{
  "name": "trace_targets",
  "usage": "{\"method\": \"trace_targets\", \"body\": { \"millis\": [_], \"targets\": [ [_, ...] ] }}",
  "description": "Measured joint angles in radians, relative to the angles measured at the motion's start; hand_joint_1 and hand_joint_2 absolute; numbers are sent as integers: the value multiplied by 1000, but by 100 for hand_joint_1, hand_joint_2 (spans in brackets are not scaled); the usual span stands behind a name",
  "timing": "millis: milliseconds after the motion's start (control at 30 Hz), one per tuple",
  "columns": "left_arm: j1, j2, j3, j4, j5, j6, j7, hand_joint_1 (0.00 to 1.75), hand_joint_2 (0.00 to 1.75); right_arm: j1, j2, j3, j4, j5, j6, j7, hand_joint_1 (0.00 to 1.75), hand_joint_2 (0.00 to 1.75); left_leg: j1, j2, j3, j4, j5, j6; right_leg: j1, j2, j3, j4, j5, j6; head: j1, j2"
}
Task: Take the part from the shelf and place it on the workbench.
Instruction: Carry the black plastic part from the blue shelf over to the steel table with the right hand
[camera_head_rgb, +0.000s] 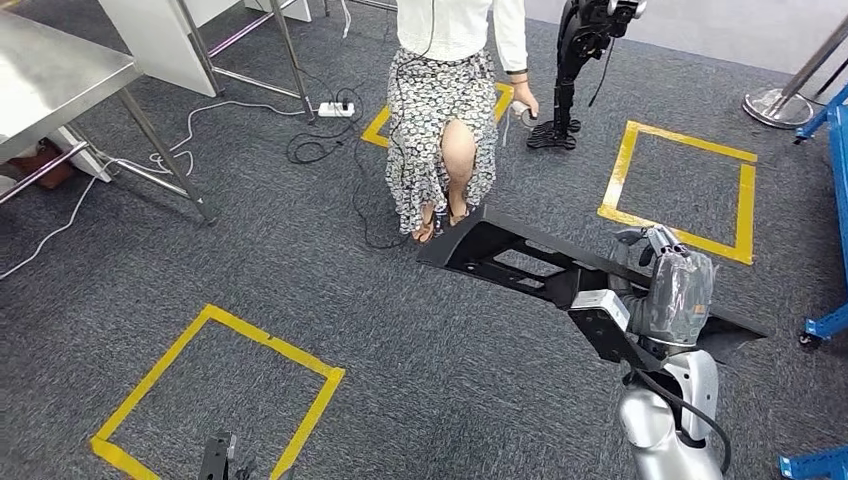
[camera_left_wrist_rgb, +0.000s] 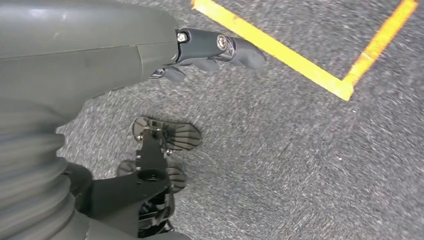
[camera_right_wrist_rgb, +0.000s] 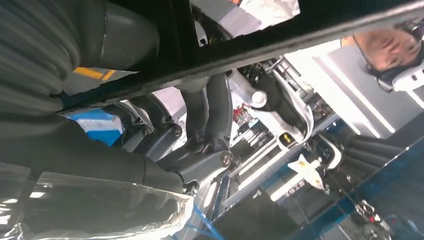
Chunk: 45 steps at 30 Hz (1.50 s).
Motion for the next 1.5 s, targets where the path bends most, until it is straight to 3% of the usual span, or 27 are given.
{"method": "trace_targets", "body": {
  "millis": [67, 100, 200, 267, 333, 400, 433, 467, 500, 567, 600, 667, 733, 800, 867, 900, 933, 967, 1000, 1067, 1133, 1233, 1267, 1333, 1400, 1467, 1500],
  "targets": [
    [1, -2, -1, 0, -3, 1, 0, 0, 175, 3, -3, -4, 0, -1, -2, -3, 175, 175, 4, -21, -8, 25, -15, -21, -12, 17, 59, -130, 57, 22, 2, 0],
    [1, -2, -2, 0, -6, 1, 1, 0, 175, 5, -5, -6, -1, -2, -4, -4, 175, 175, 5, -29, -14, 40, -24, -32, -14, 24, 81, -173, 73, 23, 2, 0],
    [3, -2, -4, 0, -11, 1, 3, 0, 175, 21, -8, -11, -8, -6, -11, -5, 175, 175, 9, -42, -29, 62, -37, -47, -9, 20, 92, -188, 76, 0, 0, 0],
    [4, 1, -5, 0, -13, 2, 3, 0, 175, 33, -10, -13, -16, -13, -15, -6, 175, 175, 13, -21, -37, 82, -50, -55, -10, 11, 96, -190, 76, -11, -2, 0],
    [3, 2, -7, 0, -16, 2, 3, 0, 175, 45, -12, -17, -27, -17, -18, -8, 175, 175, 19, 20, -73, 161, -93, -66, -7, 0, 102, -192, 73, -21, -5, 0],
    [3, 1, -11, 0, -20, 2, 3, 0, 175, 59, -15, -21, -36, -18, -21, -9, 175, 175, 27, 41, -140, 286, -146, -73, 0, -15, 105, -192, 68, -28, -7, 0],
    [3, 1, -13, 0, -21, 2, 3, 0, 175, 66, -15, -23, -40, -18, -22, -10, 175, 175, 30, 44, -166, 329, -156, -74, 3, -23, 106, -191, 66, -30, -7, 0],
    [3, 1, -16, 0, -22, 2, 3, 0, 175, 72, -16, -25, -45, -17, -23, -10, 175, 175, 31, 45, -175, 336, -147, -72, 6, -31, 108, -191, 64, -33, -7, 0],
    [3, 1, -19, 0, -23, 2, 3, 0, 175, 78, -16, -26, -50, -17, -24, -10, 175, 175, 30, 48, -162, 301, -120, -67, 8, -39, 111, -192, 61, -34, -7, 0],
    [0, 2, -23, -1, -25, 3, 3, 0, 175, 88, -16, -27, -65, -16, -25, -10, 175, 175, 20, 77, -94, 166, -54, -48, 11, -55, 120, -194, 56, -34, -7, 0],
    [-2, 2, -24, -1, -25, 3, 3, 0, 175, 92, -16, -28, -72, -15, -25, -9, 175, 175, 13, 95, -65, 111, -36, -39, 12, -63, 124, -197, 54, -32, -6, 0],
    [-8, 4, -26, -2, -27, 5, 3, 0, 175, 100, -16, -30, -81, -14, -25, -7, 175, 175, -1, 113, -45, 70, -34, -31, 10, -80, 130, -203, 52, -25, -6, 0],
    [-9, 7, -27, -2, -28, 6, 3, 0, 175, 108, -17, -32, -89, -13, -25, -6, 175, 175, -3, 93, -31, 44, -26, -25, 9, -95, 137, -212, 50, -16, -7, 0],
    [-9, 6, -28, -2, -28, 7, 2, 0, 175, 113, -19, -35, -97, -12, -26, -5, 175, 175, 0, 70, -1, 1, -8, -12, 11, -70, 132, -187, 34, -15, -5, 0],
    [-14, 4, -29, -3, -28, 7, 2, 0, 175, 118, -25, -39, -100, -12, -28, -6, 175, 175, 3, 47, 16, -20, 2, -3, 10, -21, 80, -79, -11, -24, -1, 0],
    [-15, 3, -29, -3, -28, 7, 2, 0, 175, 122, -27, -42, -101, -14, -29, -6, 175, 175, 4, 34, 17, -21, 3, 0, 8, -9, 42, -13, -34, -26, -1, 0],
    [-15, 3, -29, -3, -29, 7, 2, 0, 175, 126, -29, -45, -101, -14, -29, -6, 175, 175, 4, 20, 17, -20, 1, -1, 6, -4, 12, 36, -47, -24, 1, 0],
    [-14, 2, -29, -2, -29, 7, 2, 0, 175, 130, -29, -47, -101, -15, -29, -5, 175, 175, 5, 6, 17, -19, 0, -3, 3, -2, -3, 49, -44, -16, 1, 0],
    [-12, 1, -29, -2, -29, 7, 3, 0, 175, 132, -30, -49, -102, -15, -29, -5, 175, 175, 6, -7, 17, -16, -2, -7, -1, -1, 4, 24, -26, -5, 1, 0],
    [-10, -1, -29, -2, -29, 6, 3, 0, 175, 132, -31, -50, -103, -15, -29, -5, 175, 175, 10, -32, 13, 2, -13, -23, -10, 18, 59, -102, 34, 20, 2, 0],
    [-10, -2, -29, -2, -29, 7, 3, 0, 175, 133, -32, -51, -106, -15, -29, -5, 175, 175, 11, -51, -1, 33, -30, -42, -14, 37, 104, -193, 68, 22, 4, 0],
    [-3, 1, -29, -2, -29, 7, 3, 0, 175, 137, -32, -52, -109, -16, -29, -6, 175, 175, 15, -65, -16, 49, -40, -53, -9, 25, 112, -203, 70, 2, 1, 0],
    [0, 2, -29, -2, -29, 7, 3, 0, 175, 137, -33, -52, -110, -16, -29, -6, 175, 175, 17, -57, -18, 55, -44, -57, -9, 20, 114, -204, 70, -2, 1, 0],
    [1, 4, -29, -2, -29, 7, 3, 0, 175, 140, -34, -53, -117, -17, -30, -6, 175, 175, 20, -15, -38, 103, -70, -67, -11, 8, 123, -206, 66, -14, -4, 0],
    [-1, 3, -29, -2, -29, 6, 3, 0, 175, 144, -35, -54, -123, -19, -30, -6, 175, 175, 25, 28, -94, 209, -116, -76, -5, -7, 130, -206, 60, -26, -9, 0],
    [0, 3, -29, -2, -28, 6, 4, 0, 175, 146, -36, -56, -125, -22, -30, -6, 175, 175, 32, 43, -161, 320, -152, -81, 1, -23, 133, -206, 54, -33, -9, 0],
    [1, 3, -29, -2, -28, 6, 5, 0, 175, 147, -36, -57, -125, -22, -30, -6, 175, 175, 33, 45, -181, 344, -151, -81, 3, -30, 136, -206, 51, -34, -9, 0]
  ]
}}
